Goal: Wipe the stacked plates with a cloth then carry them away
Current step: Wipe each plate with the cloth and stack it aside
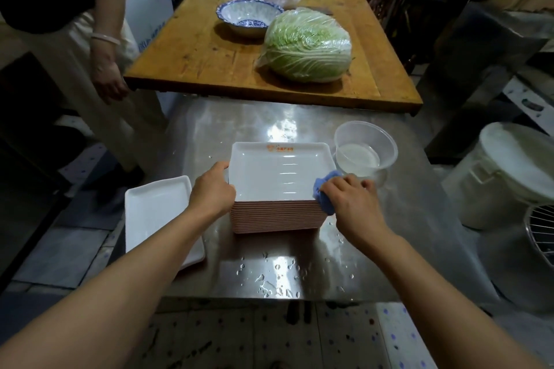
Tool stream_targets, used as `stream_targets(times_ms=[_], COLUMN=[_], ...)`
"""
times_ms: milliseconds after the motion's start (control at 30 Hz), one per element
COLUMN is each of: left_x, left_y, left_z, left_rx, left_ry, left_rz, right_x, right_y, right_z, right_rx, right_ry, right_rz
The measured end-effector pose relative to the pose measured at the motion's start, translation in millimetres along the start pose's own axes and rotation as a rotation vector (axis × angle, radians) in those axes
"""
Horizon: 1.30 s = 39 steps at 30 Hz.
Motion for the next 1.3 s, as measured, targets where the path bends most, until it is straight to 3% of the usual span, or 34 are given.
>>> stream_targets(times_ms=[100,200,267,367,533,933,1067,1133,1300], left_x=[-9.7,-35.3,-51.9,-62.7,-81.3,-96.9,-109.6,-111.4,-112.8], left_y=[-12.1,-10.6,8.9,44.6,48.8,8.3,-23.2,-42.2,-76.3], left_z=[-17.9,-58.5,-86.1,-101.3,-123.0,-132.4,-161.7,-166.4,-161.7], left_rx=[0.282,0.380,0.401,0.562,0.679,0.445,0.352,0.249,-0.151], left_ry=[0.103,0.356,0.556,0.683,0.857,0.873,0.921,0.861,0.717], left_rz=[-0.150,-0.275,-0.228,-0.098,-0.167,-0.316,-0.387,-0.399,-0.277], right_x=[-4.2,-17.2,-25.4,-34.6,-45.7,-63.1,-65.2,-64.6,-54.5], right_y=[-9.6,-28.9,-33.7,-31.7,-28.6,-37.3,-66.5,-89.1,-147.7], right_z=[-12.2,-36.0,-49.2,-61.1,-72.5,-72.7,-75.0,-76.2,-62.6], right_rx=[0.046,0.344,0.504,0.556,0.662,0.755,0.798,0.838,0.916], right_ry=[0.054,0.213,0.297,0.373,0.448,0.526,0.547,0.534,0.418], right_rz=[-0.036,-0.183,-0.234,-0.245,-0.273,-0.321,-0.466,-0.561,-0.719])
Point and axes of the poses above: each hand's wrist, its own x-axis towards the middle knuckle, its own y-axis out of the palm, z = x × y, the point moved 10 cm from there along x, towards the middle knuckle, and after that the axes turned 7 degrees about -z, right-handed, at the moved point
